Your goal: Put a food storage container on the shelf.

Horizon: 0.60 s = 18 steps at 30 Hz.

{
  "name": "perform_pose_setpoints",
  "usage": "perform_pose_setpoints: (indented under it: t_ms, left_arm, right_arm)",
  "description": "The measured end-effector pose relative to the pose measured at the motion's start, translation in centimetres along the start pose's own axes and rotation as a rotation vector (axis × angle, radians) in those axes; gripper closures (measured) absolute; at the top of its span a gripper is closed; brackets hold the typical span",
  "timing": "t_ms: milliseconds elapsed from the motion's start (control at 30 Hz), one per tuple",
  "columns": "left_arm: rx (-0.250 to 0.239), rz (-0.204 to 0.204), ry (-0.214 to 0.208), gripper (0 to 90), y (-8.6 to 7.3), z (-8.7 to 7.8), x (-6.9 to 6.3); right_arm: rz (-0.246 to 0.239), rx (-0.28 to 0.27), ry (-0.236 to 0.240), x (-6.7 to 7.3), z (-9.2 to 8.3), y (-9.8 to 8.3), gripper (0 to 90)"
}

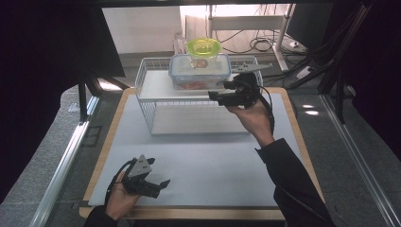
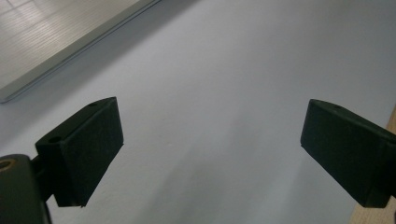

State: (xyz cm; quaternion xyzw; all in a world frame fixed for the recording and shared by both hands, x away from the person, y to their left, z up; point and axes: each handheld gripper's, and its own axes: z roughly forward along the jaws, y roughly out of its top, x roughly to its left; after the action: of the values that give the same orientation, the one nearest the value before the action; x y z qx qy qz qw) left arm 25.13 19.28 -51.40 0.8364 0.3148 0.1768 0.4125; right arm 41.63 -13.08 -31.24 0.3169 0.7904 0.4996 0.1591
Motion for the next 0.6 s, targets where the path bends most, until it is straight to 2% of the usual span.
perform_pose_setpoints:
  t_ms: [267, 600]
  left_arm:
    - [0.004, 0.002, 0.003, 5.4, -0.1, 0.0, 0.0]
    - [0.004, 0.007, 0.006, 5.3, -0.1, 0.1, -0.1]
  right_arm:
    - [-0.035, 0.019, 0.007, 1.1, -1.7, -3.5, 15.4]
    - [-0.023, 0.031, -0.023, 0.9, -3.6, -7.8, 8.4]
